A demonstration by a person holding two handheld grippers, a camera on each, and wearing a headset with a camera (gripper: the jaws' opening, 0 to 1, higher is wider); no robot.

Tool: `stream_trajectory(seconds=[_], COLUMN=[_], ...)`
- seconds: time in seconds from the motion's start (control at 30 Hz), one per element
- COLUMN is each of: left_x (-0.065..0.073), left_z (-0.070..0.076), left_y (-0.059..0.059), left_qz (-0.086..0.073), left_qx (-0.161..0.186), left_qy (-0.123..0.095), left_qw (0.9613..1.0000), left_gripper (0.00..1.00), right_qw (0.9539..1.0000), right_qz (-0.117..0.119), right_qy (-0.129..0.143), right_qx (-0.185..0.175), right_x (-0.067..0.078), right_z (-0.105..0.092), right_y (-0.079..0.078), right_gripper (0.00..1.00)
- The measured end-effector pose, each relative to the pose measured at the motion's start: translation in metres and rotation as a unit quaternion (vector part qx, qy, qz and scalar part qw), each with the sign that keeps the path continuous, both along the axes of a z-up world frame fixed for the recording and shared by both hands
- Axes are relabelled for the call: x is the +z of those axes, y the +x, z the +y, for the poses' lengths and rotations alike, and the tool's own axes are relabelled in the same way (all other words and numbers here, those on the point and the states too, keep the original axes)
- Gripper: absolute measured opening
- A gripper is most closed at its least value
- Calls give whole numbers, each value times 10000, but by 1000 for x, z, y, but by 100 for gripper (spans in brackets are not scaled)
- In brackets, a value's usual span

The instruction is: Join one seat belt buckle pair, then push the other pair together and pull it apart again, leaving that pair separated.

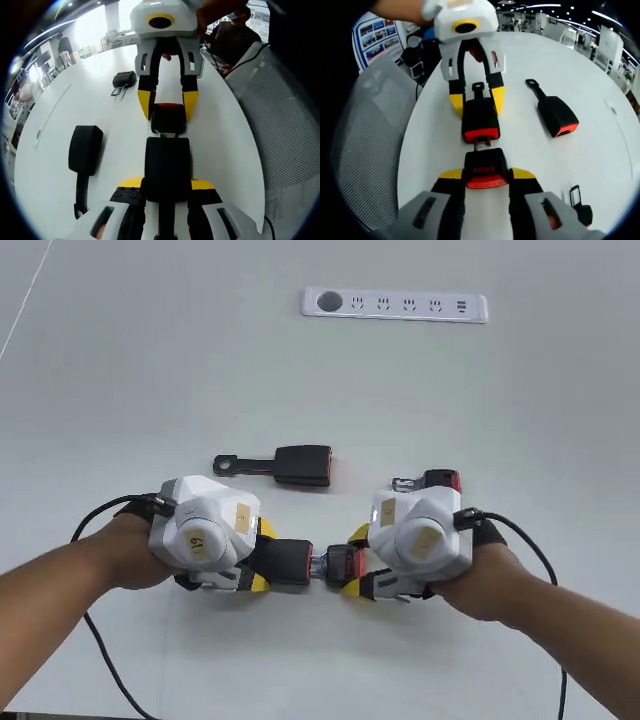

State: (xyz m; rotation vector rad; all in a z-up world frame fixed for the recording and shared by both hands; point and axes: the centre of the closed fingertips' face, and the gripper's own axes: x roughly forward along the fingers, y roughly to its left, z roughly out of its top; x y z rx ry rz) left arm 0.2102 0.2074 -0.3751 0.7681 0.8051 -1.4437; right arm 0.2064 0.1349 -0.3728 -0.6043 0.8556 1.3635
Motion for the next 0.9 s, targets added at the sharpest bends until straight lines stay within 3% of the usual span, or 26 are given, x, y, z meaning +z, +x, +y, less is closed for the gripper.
stream_trajectory(seconds=[0.1,0.13,0.17,0.2,0.23,0.33,0.57,0.9], left_x=[0,0,0,1,0,0,0,0], left_z=[0,-1,-6,-7,-4,-3,-3,-2], left_y=[0,-1,0,0,1,3,4,3], left_qz=[7,32,34,47,35,50,35,2], left_qx=[-29,-37,-26,-98,-126,-52,-48,78], left_qy=[-19,-57,-134,-27,48,-30,6,-33], left_qw=[10000,10000,9999,9999,9999,10000,10000,10000], left_gripper=[32,32,32,32,32,32,33,33], right_qw=[10000,9994,9998,9999,10000,9999,9999,9998], right_qz=[9,83,65,16,41,50,-36,-152], right_qy=[57,329,185,74,57,145,27,-77], right_qx=[9,-83,-57,86,31,-28,109,-46], right_x=[0,3,0,-3,-6,1,0,1], right_z=[0,10,11,15,15,8,7,6], right_y=[1,-1,-1,-2,-1,0,-1,-2], right_gripper=[31,31,31,31,31,31,31,32])
